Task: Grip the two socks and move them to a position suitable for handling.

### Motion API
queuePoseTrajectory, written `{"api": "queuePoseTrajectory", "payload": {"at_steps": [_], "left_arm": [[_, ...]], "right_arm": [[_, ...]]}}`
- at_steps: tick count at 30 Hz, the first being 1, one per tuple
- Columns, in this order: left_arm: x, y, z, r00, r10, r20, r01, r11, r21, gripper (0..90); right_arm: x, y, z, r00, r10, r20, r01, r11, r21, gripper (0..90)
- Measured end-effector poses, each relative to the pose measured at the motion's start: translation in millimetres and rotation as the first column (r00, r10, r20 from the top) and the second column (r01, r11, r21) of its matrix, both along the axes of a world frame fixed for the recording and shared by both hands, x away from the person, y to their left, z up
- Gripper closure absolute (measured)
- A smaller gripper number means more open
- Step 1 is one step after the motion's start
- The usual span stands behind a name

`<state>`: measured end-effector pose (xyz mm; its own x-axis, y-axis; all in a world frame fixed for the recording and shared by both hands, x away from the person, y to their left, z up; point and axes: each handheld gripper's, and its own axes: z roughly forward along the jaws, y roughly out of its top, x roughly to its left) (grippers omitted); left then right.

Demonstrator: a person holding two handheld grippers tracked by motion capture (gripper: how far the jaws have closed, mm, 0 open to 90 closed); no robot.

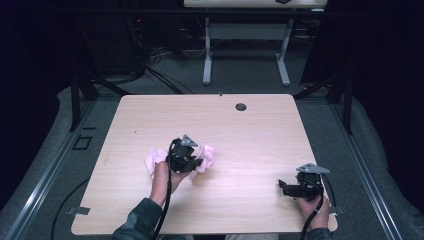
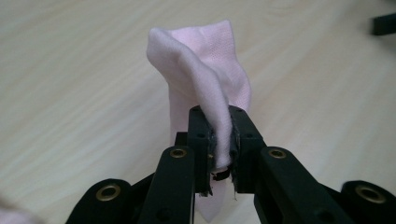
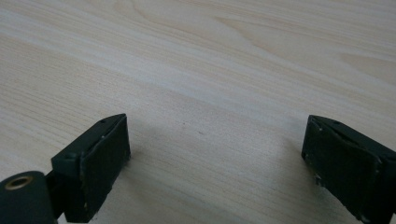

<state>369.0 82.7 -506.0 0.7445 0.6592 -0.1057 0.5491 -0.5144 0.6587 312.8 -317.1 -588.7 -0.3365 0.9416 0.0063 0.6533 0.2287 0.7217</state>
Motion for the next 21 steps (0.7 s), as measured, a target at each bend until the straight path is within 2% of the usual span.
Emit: {"api": "queuePoseTrajectory", "payload": {"at_steps": [2,3,4,5,6,7,9,10,11,12,13,14,17,19,20,21], "left_arm": [[-4.1,-13.0,-6.2,0.9985,-0.049,-0.026,0.049,0.9988,-0.002,80.3],[-5.6,-25.0,-18.0,0.9934,-0.095,-0.065,0.095,0.9955,0.001,79.9],[-5.6,-25.0,-18.0,0.9934,-0.095,-0.065,0.095,0.9955,0.001,79.2],[-5.6,-34.8,-32.7,0.9867,-0.124,-0.105,0.126,0.9921,0.008,78.1],[-5.6,-34.8,-32.7,0.9867,-0.124,-0.105,0.126,0.9921,0.008,76.2],[-5.1,-39.1,-40.1,0.9830,-0.134,-0.125,0.135,0.9909,-0.005,76.2],[-3.8,-43.9,-48.0,0.9803,-0.133,-0.146,0.134,0.9910,0.001,65.7],[-3.8,-44.1,-48.4,0.9793,-0.138,-0.147,0.137,0.9904,-0.017,58.0],[-4.6,-43.3,-47.0,0.9820,-0.128,-0.139,0.126,0.9918,-0.025,42.2],[-6.8,-37.7,-40.5,0.9864,-0.123,-0.109,0.120,0.9922,-0.034,36.1],[-6.8,-37.7,-40.5,0.9864,-0.123,-0.109,0.120,0.9922,-0.034,34.0],[-8.9,-33.4,-36.6,0.9908,-0.105,-0.086,0.102,0.9943,-0.029,30.8],[-15.2,-16.0,-27.5,0.9953,-0.087,-0.043,0.085,0.9953,-0.048,27.2],[-21.8,-6.7,-24.6,0.9974,-0.072,-0.007,0.072,0.9973,-0.016,25.6],[-29.7,1.2,-24.7,0.9972,-0.074,0.000,0.074,0.9971,-0.016,26.0],[-29.7,1.2,-24.7,0.9972,-0.074,0.000,0.074,0.9971,-0.016,26.8]], "right_arm": [[0.0,0.0,0.0,1.0000,0.001,0.001,-0.001,1.000,0.003,7.6],[0.0,-0.1,-0.1,1.0000,0.001,0.001,-0.001,1.000,0.004,7.7],[0.0,-0.1,-0.1,1.0000,0.001,0.002,-0.001,1.000,0.004,7.9],[-0.1,-0.1,-0.1,1.0000,0.000,0.003,0.000,1.000,0.005,8.2],[-0.1,-0.1,-0.1,1.0000,0.000,0.003,0.000,1.000,0.005,8.2],[-0.1,-0.1,-0.1,1.0000,-0.001,0.004,0.001,1.000,0.005,8.3],[-0.1,-0.2,0.0,1.0000,-0.001,0.003,0.001,1.000,0.004,8.3],[-0.1,-0.2,0.0,1.0000,-0.001,0.003,0.001,1.000,0.004,8.4],[-0.3,-0.2,0.2,1.0000,-0.002,0.003,0.002,1.000,0.004,8.8],[-0.3,-0.2,0.2,1.0000,-0.004,0.004,0.004,1.000,0.002,8.9],[-0.3,-0.2,0.4,1.0000,-0.003,0.003,0.003,1.000,0.003,8.9],[-0.1,-0.2,0.6,1.0000,-0.002,0.000,0.002,1.000,0.003,9.0],[-0.3,0.2,1.4,1.0000,0.000,-0.004,0.000,1.000,0.001,11.1],[-0.9,1.0,2.6,0.9998,0.016,-0.009,-0.016,1.000,0.002,12.7],[-5.0,6.6,6.3,0.9989,0.046,-0.002,-0.046,0.999,0.016,13.7],[-5.0,6.6,6.3,0.9989,0.046,-0.002,-0.046,0.999,0.016,13.7]]}}
